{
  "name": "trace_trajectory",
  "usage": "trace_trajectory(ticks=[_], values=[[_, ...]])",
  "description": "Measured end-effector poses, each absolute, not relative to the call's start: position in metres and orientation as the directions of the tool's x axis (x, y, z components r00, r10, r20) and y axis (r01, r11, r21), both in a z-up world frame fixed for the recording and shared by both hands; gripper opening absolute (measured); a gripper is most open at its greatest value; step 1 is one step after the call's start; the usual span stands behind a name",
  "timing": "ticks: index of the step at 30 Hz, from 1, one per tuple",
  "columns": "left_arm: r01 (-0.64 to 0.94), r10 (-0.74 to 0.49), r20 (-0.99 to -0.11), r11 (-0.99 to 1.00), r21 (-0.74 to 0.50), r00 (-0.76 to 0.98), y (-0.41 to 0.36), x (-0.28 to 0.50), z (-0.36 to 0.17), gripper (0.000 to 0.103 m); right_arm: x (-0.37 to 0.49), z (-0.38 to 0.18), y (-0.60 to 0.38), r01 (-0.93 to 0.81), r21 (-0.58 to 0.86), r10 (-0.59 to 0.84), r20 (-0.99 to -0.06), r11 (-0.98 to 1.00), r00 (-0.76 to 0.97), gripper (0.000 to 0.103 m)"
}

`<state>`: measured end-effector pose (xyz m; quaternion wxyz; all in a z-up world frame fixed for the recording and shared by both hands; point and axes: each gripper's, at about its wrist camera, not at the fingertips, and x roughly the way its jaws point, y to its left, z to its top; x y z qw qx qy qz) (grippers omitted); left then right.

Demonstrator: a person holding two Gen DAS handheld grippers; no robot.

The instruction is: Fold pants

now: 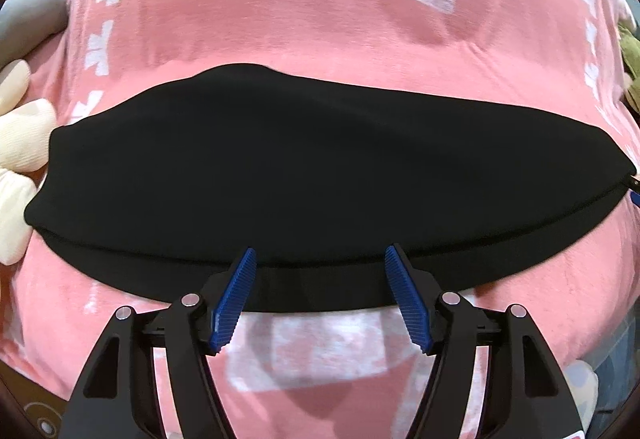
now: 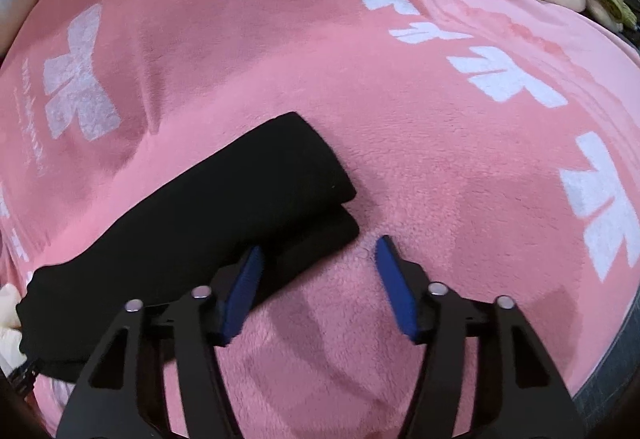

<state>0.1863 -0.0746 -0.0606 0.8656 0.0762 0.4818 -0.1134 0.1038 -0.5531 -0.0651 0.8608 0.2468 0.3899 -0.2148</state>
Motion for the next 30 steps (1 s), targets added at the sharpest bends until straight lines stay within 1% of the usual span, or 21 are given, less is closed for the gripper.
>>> trace_trajectory(ticks=[5, 6, 7, 8, 9, 11, 12, 14, 15, 16, 17, 18, 20, 21, 22, 24, 27, 30], values=[[0.294, -0.148, -0.865, 0.956, 0.0, 0.48, -0.09, 0.185, -0.068, 0.068, 0.118, -0.066, -0.56, 0.535, 0.257, -0.164, -0.77, 0.805, 0.617, 0.053], [0.298, -0.155, -0.867, 0.955, -0.008, 0.474, -0.092, 0.186, -0.068, 0.068, 0.123, -0.065, -0.559, 0.528, 0.251, -0.163, -0.77, 0.811, 0.617, 0.039], [0.3, -0.16, -0.869, 0.954, -0.014, 0.469, -0.095, 0.185, -0.069, 0.068, 0.129, -0.063, -0.558, 0.511, 0.252, -0.149, -0.771, 0.822, 0.62, 0.011], [0.301, -0.164, -0.869, 0.953, -0.018, 0.467, -0.097, 0.185, -0.068, 0.068, 0.135, -0.06, -0.555, 0.48, 0.284, -0.102, -0.769, 0.83, 0.631, 0.011], [0.304, -0.165, -0.869, 0.952, -0.018, 0.467, -0.099, 0.184, -0.067, 0.068, 0.135, -0.052, -0.551, 0.476, 0.26, -0.125, -0.762, 0.84, 0.636, 0.01], [0.312, -0.163, -0.866, 0.95, -0.009, 0.473, -0.102, 0.183, -0.065, 0.068, 0.135, -0.022, -0.536, 0.454, 0.122, -0.233, -0.724, 0.883, 0.649, 0.01], [0.315, -0.164, -0.864, 0.949, -0.006, 0.477, -0.102, 0.182, -0.064, 0.069, 0.132, -0.014, -0.538, 0.459, 0.095, -0.263, -0.709, 0.883, 0.654, 0.01], [0.317, -0.176, -0.861, 0.948, -0.018, 0.478, -0.102, 0.181, -0.063, 0.071, 0.13, -0.025, -0.563, 0.511, 0.084, -0.292, -0.737, 0.855, 0.61, 0.011], [0.321, -0.185, -0.86, 0.947, -0.026, 0.475, -0.102, 0.181, -0.065, 0.071, 0.13, -0.036, -0.573, 0.534, 0.082, -0.295, -0.758, 0.841, 0.581, 0.012], [0.321, -0.188, -0.861, 0.947, -0.031, 0.473, -0.102, 0.18, -0.066, 0.071, 0.132, -0.058, -0.584, 0.542, 0.11, -0.247, -0.803, 0.833, 0.542, 0.014], [0.322, -0.193, -0.864, 0.946, -0.039, 0.465, -0.103, 0.18, -0.068, 0.071, 0.13, -0.062, -0.585, 0.537, 0.145, -0.228, -0.792, 0.831, 0.566, 0.018], [0.322, -0.198, -0.869, 0.945, -0.047, 0.454, -0.102, 0.18, -0.07, 0.071, 0.126, -0.056, -0.583, 0.53, 0.174, -0.216, -0.775, 0.83, 0.593, 0.027], [0.32, -0.217, -0.867, 0.945, -0.071, 0.449, -0.099, 0.177, -0.071, 0.071, 0.111, -0.042, -0.583, 0.534, 0.276, -0.171, -0.747, 0.799, 0.642, 0.029], [0.318, -0.225, -0.865, 0.945, -0.081, 0.449, -0.097, 0.175, -0.071, 0.071, 0.101, -0.038, -0.585, 0.515, 0.352, -0.124, -0.721, 0.781, 0.682, 0.037], [0.312, -0.234, -0.861, 0.945, -0.093, 0.451, -0.093, 0.173, -0.071, 0.071, 0.089, -0.038, -0.588, 0.495, 0.45, -0.061, -0.691, 0.743, 0.72, 0.058], [0.301, -0.247, -0.856, 0.947, -0.114, 0.453, -0.088, 0.172, -0.072, 0.072, 0.079, -0.043, -0.592, 0.487, 0.535, -0.005, -0.67, 0.691, 0.743, 0.08], [0.271, -0.271, -0.852, 0.949, -0.159, 0.447, -0.078, 0.171, -0.074, 0.072, 0.087, -0.066, -0.594, 0.476, 0.607, 0.07, -0.659, 0.636, 0.748, 0.08], [0.234, -0.281, -0.85, 0.953, -0.192, 0.446, -0.065, 0.172, -0.071, 0.072, 0.103, -0.068, -0.59, 0.484, 0.597, 0.035, -0.652, 0.639, 0.758, 0.079]])
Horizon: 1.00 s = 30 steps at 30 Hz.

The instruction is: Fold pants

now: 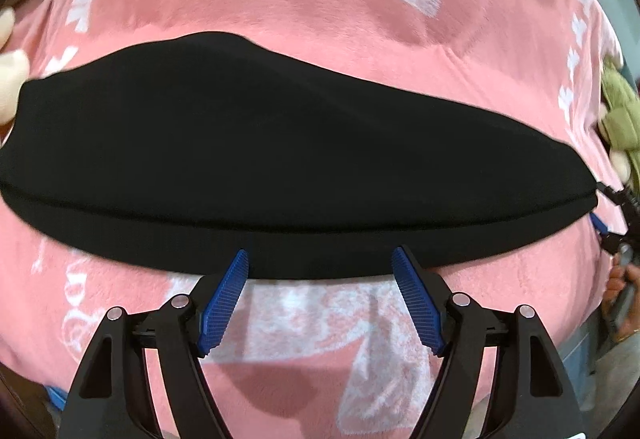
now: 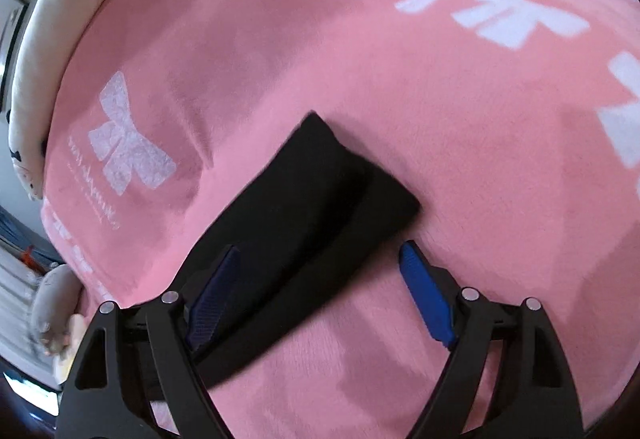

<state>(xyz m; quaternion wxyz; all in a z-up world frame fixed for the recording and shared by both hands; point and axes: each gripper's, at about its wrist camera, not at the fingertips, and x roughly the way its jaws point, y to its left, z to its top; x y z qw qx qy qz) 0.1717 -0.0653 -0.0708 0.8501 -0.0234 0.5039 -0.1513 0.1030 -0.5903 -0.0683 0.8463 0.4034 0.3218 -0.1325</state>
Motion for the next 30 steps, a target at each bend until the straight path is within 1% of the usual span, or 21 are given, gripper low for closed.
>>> trace_trajectory(ticks=[2, 3, 4, 6, 7, 9, 11, 13, 14, 16, 18, 20, 22, 23, 25, 26, 27, 28, 29, 30], values=[[0.205, -0.267, -0.845, 0.96, -0.191, 0.463, -0.055, 0.173, -0.068, 0.072, 0.122, -0.069, -0.589, 0.468, 0.599, 0.035, -0.639, 0.65, 0.769, 0.062], [0.19, -0.264, -0.843, 0.962, -0.195, 0.469, -0.049, 0.174, -0.068, 0.073, 0.129, -0.072, -0.586, 0.462, 0.604, 0.048, -0.639, 0.65, 0.768, 0.039], [0.174, -0.262, -0.842, 0.964, -0.202, 0.472, -0.043, 0.175, -0.068, 0.073, 0.141, -0.075, -0.583, 0.47, 0.601, 0.059, -0.654, 0.647, 0.754, 0.008], [0.117, -0.247, -0.844, 0.969, -0.217, 0.475, -0.028, 0.179, -0.07, 0.073, 0.148, -0.07, -0.576, 0.502, 0.564, 0.023, -0.679, 0.655, 0.734, 0.008], [0.086, -0.237, -0.847, 0.971, -0.224, 0.476, -0.018, 0.181, -0.07, 0.073, 0.145, -0.056, -0.572, 0.521, 0.502, -0.048, -0.686, 0.69, 0.726, 0.007], [0.042, -0.229, -0.838, 0.97, -0.241, 0.495, 0.0, 0.181, -0.066, 0.074, 0.133, -0.034, -0.579, 0.532, 0.461, -0.118, -0.667, 0.711, 0.735, 0.007], [0.006, -0.239, -0.824, 0.961, -0.276, 0.514, 0.022, 0.183, -0.064, 0.074, 0.129, -0.033, -0.587, 0.576, 0.386, -0.181, -0.697, 0.721, 0.693, 0.007], [-0.047, -0.262, -0.817, 0.942, -0.332, 0.513, 0.048, 0.189, -0.067, 0.074, 0.12, -0.046, -0.603, 0.644, 0.356, -0.227, -0.731, 0.677, 0.643, 0.007], [-0.096, -0.274, -0.809, 0.922, -0.374, 0.521, 0.066, 0.193, -0.07, 0.074, 0.114, -0.055, -0.612, 0.663, 0.377, -0.225, -0.736, 0.646, 0.638, 0.007], [-0.179, -0.288, -0.797, 0.881, -0.438, 0.531, 0.095, 0.202, -0.075, 0.074, 0.11, -0.067, -0.615, 0.636, 0.43, -0.171, -0.727, 0.641, 0.665, 0.009], [-0.256, -0.298, -0.773, 0.825, -0.504, 0.559, 0.127, 0.212, -0.078, 0.074, 0.111, -0.065, -0.606, 0.635, 0.395, -0.193, -0.729, 0.664, 0.656, 0.01], [-0.299, -0.284, -0.753, 0.791, -0.534, 0.594, 0.149, 0.218, -0.078, 0.074, 0.112, -0.062, -0.602, 0.634, 0.388, -0.188, -0.737, 0.669, 0.65, 0.013], [-0.373, -0.237, -0.755, 0.756, -0.538, 0.611, 0.173, 0.224, -0.081, 0.074, 0.109, -0.064, -0.604, 0.637, 0.385, -0.182, -0.745, 0.668, 0.642, 0.016], [-0.377, -0.247, -0.75, 0.743, -0.552, 0.613, 0.179, 0.229, -0.083, 0.077, 0.11, -0.064, -0.604, 0.636, 0.382, -0.181, -0.747, 0.67, 0.639, 0.016], [-0.382, -0.266, -0.753, 0.732, -0.564, 0.601, 0.189, 0.239, -0.091, 0.077, 0.112, -0.065, -0.605, 0.636, 0.382, -0.18, -0.748, 0.67, 0.639, 0.017], [-0.376, -0.284, -0.752, 0.728, -0.573, 0.596, 0.191, 0.245, -0.099, 0.076, 0.11, -0.066, -0.607, 0.638, 0.383, -0.181, -0.748, 0.668, 0.639, 0.017], [-0.365, -0.282, -0.747, 0.735, -0.572, 0.603, 0.191, 0.249, -0.101, 0.068, 0.112, -0.066, -0.607, 0.64, 0.385, -0.18, -0.749, 0.664, 0.638, 0.017], [-0.352, -0.258, -0.749, 0.759, -0.548, 0.611, 0.19, 0.252, -0.098, 0.052, 0.109, -0.066, -0.607, 0.64, 0.381, -0.182, -0.75, 0.667, 0.636, 0.017], [-0.333, -0.256, -0.751, 0.776, -0.535, 0.609, 0.189, 0.252, -0.095, 0.001, 0.11, -0.065, -0.606, 0.641, 0.372, -0.185, -0.754, 0.671, 0.631, 0.017], [-0.31, -0.285, -0.736, 0.77, -0.557, 0.614, 0.192, 0.252, -0.09, 0.003, 0.109, -0.063, -0.605, 0.641, 0.366, -0.187, -0.755, 0.675, 0.628, 0.017]])
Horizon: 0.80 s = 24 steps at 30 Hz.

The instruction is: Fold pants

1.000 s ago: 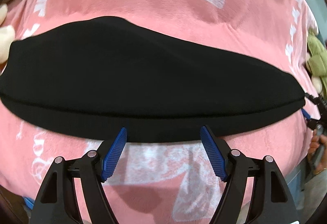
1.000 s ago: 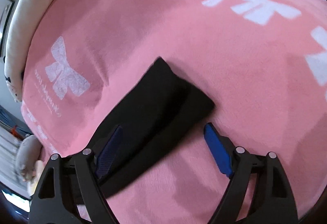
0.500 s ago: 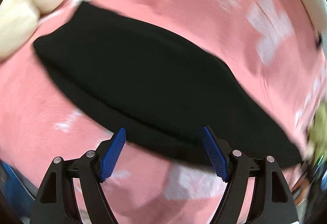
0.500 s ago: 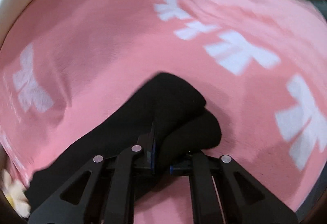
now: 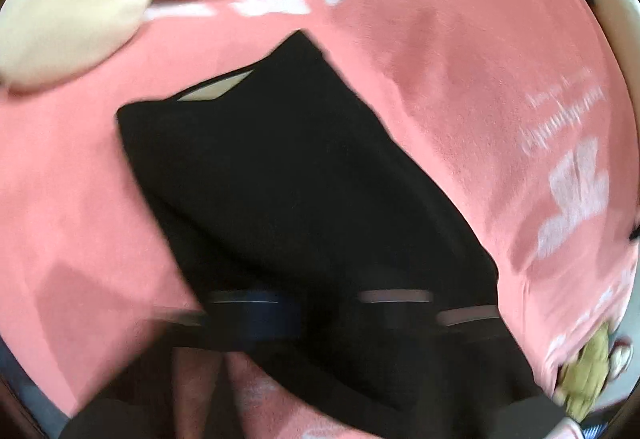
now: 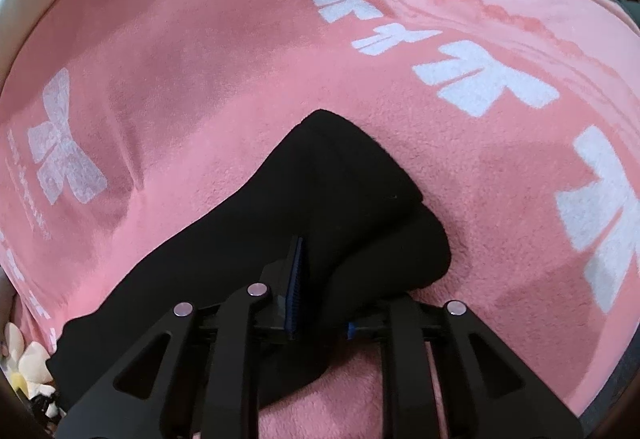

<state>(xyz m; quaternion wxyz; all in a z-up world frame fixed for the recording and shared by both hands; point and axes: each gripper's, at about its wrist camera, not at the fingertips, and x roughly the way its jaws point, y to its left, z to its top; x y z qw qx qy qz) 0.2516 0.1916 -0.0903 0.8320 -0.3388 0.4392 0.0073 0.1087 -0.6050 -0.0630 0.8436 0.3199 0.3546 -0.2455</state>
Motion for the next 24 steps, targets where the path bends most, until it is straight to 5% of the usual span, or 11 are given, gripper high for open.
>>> trace_trajectory(ticks=[3, 8, 10, 11, 12, 15, 18, 23, 24], values=[[-0.294, -0.29, -0.706, 0.759, -0.581, 0.646, 0.196, 0.235, -0.077, 0.003, 0.109, -0.06, -0.602, 0.639, 0.333, -0.202, -0.761, 0.693, 0.616, 0.018], [-0.321, -0.283, -0.782, 0.794, -0.516, 0.555, 0.193, 0.231, -0.102, 0.009, 0.108, -0.064, -0.604, 0.638, 0.352, -0.19, -0.759, 0.684, 0.623, 0.024], [-0.322, -0.238, -0.777, 0.81, -0.49, 0.583, 0.191, 0.228, -0.087, 0.028, 0.109, -0.063, -0.604, 0.633, 0.371, -0.172, -0.758, 0.68, 0.629, 0.034], [-0.334, -0.204, -0.775, 0.816, -0.472, 0.598, 0.192, 0.228, -0.08, 0.063, 0.109, -0.063, -0.603, 0.628, 0.374, -0.165, -0.757, 0.682, 0.632, 0.036], [-0.35, -0.171, -0.777, 0.82, -0.453, 0.606, 0.192, 0.226, -0.076, 0.082, 0.11, -0.062, -0.601, 0.622, 0.372, -0.163, -0.757, 0.689, 0.633, 0.042], [-0.396, -0.095, -0.781, 0.821, -0.412, 0.617, 0.201, 0.228, -0.069, 0.082, 0.115, -0.06, -0.595, 0.598, 0.368, -0.152, -0.751, 0.712, 0.642, 0.057], [-0.457, -0.144, -0.785, 0.745, -0.487, 0.602, 0.22, 0.232, -0.083, 0.081, 0.119, -0.059, -0.591, 0.593, 0.361, -0.154, -0.75, 0.72, 0.643, 0.062], [-0.492, -0.164, -0.79, 0.703, -0.514, 0.591, 0.227, 0.248, -0.101, 0.089, 0.119, -0.062, -0.592, 0.594, 0.393, -0.149, -0.734, 0.702, 0.662, 0.059], [-0.505, -0.152, -0.796, 0.7, -0.506, 0.586, 0.227, 0.252, -0.1, 0.089, 0.119, -0.063, -0.592, 0.592, 0.405, -0.147, -0.728, 0.697, 0.67, 0.045]])
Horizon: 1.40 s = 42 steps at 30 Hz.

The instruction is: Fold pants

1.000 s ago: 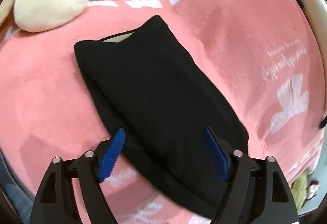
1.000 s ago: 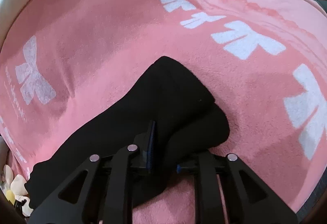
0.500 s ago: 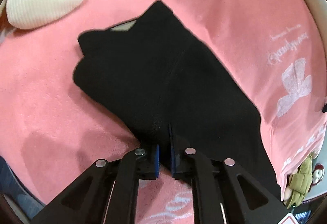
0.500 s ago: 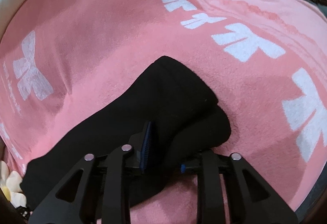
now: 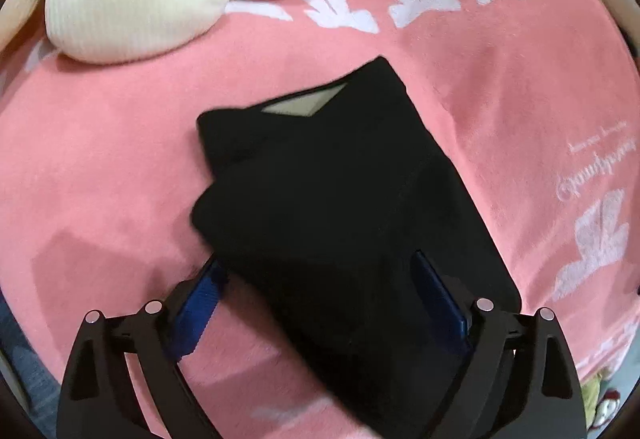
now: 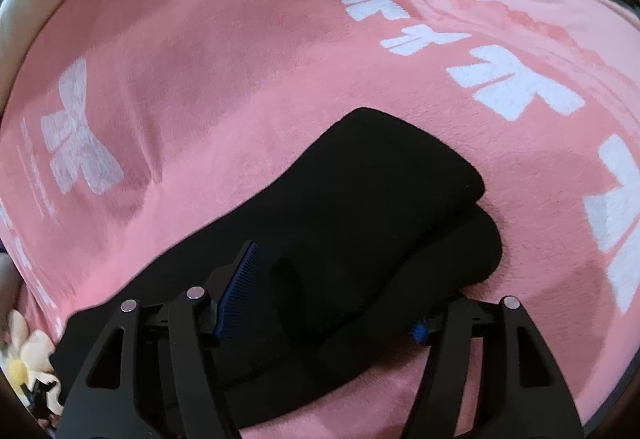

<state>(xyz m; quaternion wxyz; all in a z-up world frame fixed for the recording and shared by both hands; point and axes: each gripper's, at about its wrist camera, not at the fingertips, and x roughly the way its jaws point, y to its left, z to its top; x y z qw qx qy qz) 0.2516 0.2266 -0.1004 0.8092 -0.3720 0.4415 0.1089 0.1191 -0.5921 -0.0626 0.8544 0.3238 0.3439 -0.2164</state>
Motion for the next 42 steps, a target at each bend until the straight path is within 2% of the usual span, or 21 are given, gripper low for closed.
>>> trace_trajectory(ticks=[1, 2, 3, 4, 5, 9, 11, 14, 16, 19, 21, 22, 25, 28, 29, 30, 32, 33, 36, 41, 42], values=[[-0.514, -0.144, -0.795, 0.692, -0.506, 0.589, 0.227, 0.255, -0.1, 0.082, 0.12, -0.063, -0.593, 0.592, 0.417, -0.14, -0.725, 0.69, 0.674, 0.037], [-0.527, -0.118, -0.796, 0.69, -0.495, 0.593, 0.229, 0.256, -0.098, 0.053, 0.12, -0.064, -0.594, 0.594, 0.429, -0.129, -0.728, 0.681, 0.674, 0.017], [-0.532, -0.104, -0.796, 0.692, -0.488, 0.596, 0.231, 0.257, -0.097, 0.026, 0.12, -0.064, -0.595, 0.596, 0.441, -0.121, -0.728, 0.672, 0.675, 0.009], [-0.502, -0.158, -0.772, 0.676, -0.539, 0.616, 0.236, 0.258, -0.099, 0.014, 0.119, -0.062, -0.597, 0.592, 0.465, -0.111, -0.717, 0.658, 0.688, 0.009], [-0.5, -0.195, -0.756, 0.644, -0.579, 0.625, 0.243, 0.256, -0.097, 0.011, 0.118, -0.059, -0.597, 0.589, 0.474, -0.11, -0.711, 0.655, 0.694, 0.009], [-0.415, -0.25, -0.69, 0.645, -0.642, 0.68, 0.245, 0.231, -0.044, 0.01, 0.104, -0.015, -0.59, 0.519, 0.515, -0.076, -0.656, 0.682, 0.751, 0.009], [-0.385, -0.274, -0.693, 0.67, -0.635, 0.666, 0.242, 0.226, -0.028, 0.011, 0.098, 0.004, -0.584, 0.486, 0.479, -0.075, -0.651, 0.731, 0.755, 0.009], [-0.44, -0.237, -0.785, 0.718, -0.539, 0.573, 0.24, 0.235, -0.056, 0.012, 0.1, -0.025, -0.592, 0.543, 0.403, -0.076, -0.749, 0.736, 0.658, 0.009], [-0.486, -0.244, -0.807, 0.692, -0.534, 0.539, 0.246, 0.238, -0.083, 0.015, 0.099, -0.062, -0.604, 0.587, 0.405, -0.042, -0.798, 0.701, 0.601, 0.011], [-0.464, -0.23, -0.807, 0.719, -0.517, 0.543, 0.245, 0.239, -0.089, 0.022, 0.084, -0.073, -0.611, 0.576, 0.506, -0.016, -0.742, 0.642, 0.67, 0.013], [-0.446, -0.221, -0.801, 0.734, -0.513, 0.557, 0.244, 0.24, -0.079, 0.023, 0.081, -0.072, -0.611, 0.566, 0.527, -0.002, -0.731, 0.634, 0.683, 0.019], [-0.421, -0.211, -0.786, 0.748, -0.513, 0.581, 0.244, 0.241, -0.073, 0.024, 0.08, -0.069, -0.609, 0.575, 0.499, -0.023, -0.742, 0.649, 0.67, 0.025], [-0.411, -0.205, -0.818, 0.783, -0.467, 0.538, 0.243, 0.249, -0.071, 0.03, 0.062, -0.047, -0.599, 0.642, 0.407, -0.154, -0.757, 0.65, 0.635, 0.039], [-0.437, -0.211, -0.814, 0.756, -0.487, 0.542, 0.249, 0.234, -0.067, 0.03, 0.038, -0.018, -0.558, 0.611, 0.372, -0.205, -0.714, 0.699, 0.67, 0.04], [-0.442, -0.191, -0.808, 0.756, -0.483, 0.557, 0.249, 0.22, -0.059, 0.031, 0.036, -0.013, -0.542, 0.571, 0.388, -0.166, -0.705, 0.723, 0.689, 0.04], [-0.437, -0.179, -0.798, 0.757, -0.485, 0.576, 0.246, 0.211, -0.052, 0.039, 0.039, -0.011, -0.515, 0.492, 0.421, -0.068, -0.704, 0.762, 0.707, 0.04], [-0.41, -0.176, -0.77, 0.762, -0.501, 0.613, 0.234, 0.189, -0.037, 0.048, 0.053, -0.018, -0.476, 0.39, 0.476, 0.087, -0.714, 0.788, 0.695, 0.04], [-0.388, -0.182, -0.761, 0.772, -0.503, 0.623, 0.224, 0.183, -0.032, 0.049, 0.07, -0.029, -0.445, 0.316, 0.534, 0.214, -0.711, 0.785, 0.67, 0.04], [-0.284, -0.245, -0.744, 0.815, -0.506, 0.622, 0.182, 0.176, -0.024, 0.052, 0.111, -0.058, -0.38, 0.208, 0.67, 0.448, -0.663, 0.713, 0.599, 0.04], [-0.115, -0.283, -0.771, 0.902, -0.416, 0.57, 0.106, 0.173, -0.033, 0.058, 0.164, -0.095, -0.295, 0.148, 0.679, 0.547, -0.684, 0.719, 0.482, 0.041], [-0.091, -0.276, -0.779, 0.916, -0.391, 0.563, 0.094, 0.17, -0.035, 0.06, 0.169, -0.1, -0.289, 0.165, 0.67, 0.535, -0.696, 0.724, 0.478, 0.045]])
